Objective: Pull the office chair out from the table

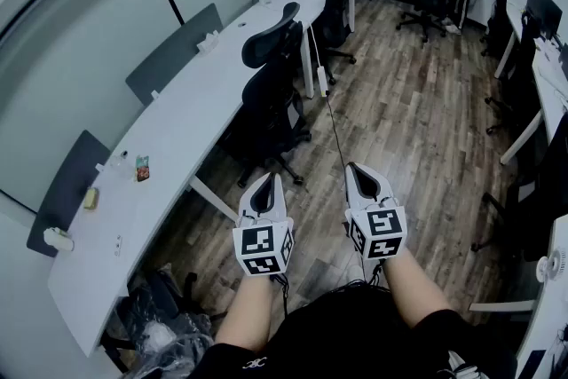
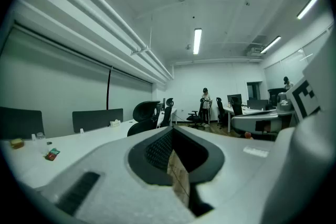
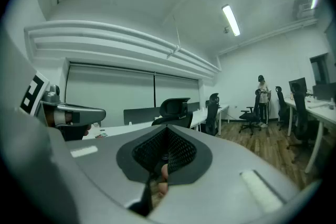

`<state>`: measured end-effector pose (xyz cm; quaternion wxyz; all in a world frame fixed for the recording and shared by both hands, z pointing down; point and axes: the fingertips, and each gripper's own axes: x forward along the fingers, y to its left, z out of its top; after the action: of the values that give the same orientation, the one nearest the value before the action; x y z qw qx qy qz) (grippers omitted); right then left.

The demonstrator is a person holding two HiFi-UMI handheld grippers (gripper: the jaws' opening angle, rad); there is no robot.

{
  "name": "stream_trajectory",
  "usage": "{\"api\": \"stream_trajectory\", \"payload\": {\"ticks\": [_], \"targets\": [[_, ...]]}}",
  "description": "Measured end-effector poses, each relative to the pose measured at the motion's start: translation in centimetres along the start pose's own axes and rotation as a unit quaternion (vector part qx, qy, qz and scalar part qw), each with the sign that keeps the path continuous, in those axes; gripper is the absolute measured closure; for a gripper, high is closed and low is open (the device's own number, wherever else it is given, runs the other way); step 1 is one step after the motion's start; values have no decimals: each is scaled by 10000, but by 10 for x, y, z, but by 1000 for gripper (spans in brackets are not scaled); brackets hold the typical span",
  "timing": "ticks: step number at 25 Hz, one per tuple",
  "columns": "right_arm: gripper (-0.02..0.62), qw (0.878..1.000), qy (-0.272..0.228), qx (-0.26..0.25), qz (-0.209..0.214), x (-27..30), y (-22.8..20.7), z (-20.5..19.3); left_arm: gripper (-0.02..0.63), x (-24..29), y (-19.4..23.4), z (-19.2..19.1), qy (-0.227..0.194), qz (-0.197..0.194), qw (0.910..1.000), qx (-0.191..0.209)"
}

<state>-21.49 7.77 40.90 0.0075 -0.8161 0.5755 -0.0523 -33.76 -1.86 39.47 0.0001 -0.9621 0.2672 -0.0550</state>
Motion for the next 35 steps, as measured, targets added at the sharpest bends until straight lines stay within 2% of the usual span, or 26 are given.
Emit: {"api": "stream_trajectory", "payload": {"ticks": [7,11,17,29,35], "targets": [[588,10000,-46,-45,36,8,-17,5,600,14,-11,3,33,98,9999,30],[586,9997,-122,174,133,14,-27,6,601,23,-15,1,92,144,9998,45],[586,9993,-57,-8,367,28,-43,1,600,49,-20,-6,209,268,9994,24],[586,9973,93,-139,715,65,-116,-3,600,115,-57,-6,234,603,9979,64],[586,9968,173,-83,776,88,-136,-8,600,139,-48,-15,373,774,9963,66]]}}
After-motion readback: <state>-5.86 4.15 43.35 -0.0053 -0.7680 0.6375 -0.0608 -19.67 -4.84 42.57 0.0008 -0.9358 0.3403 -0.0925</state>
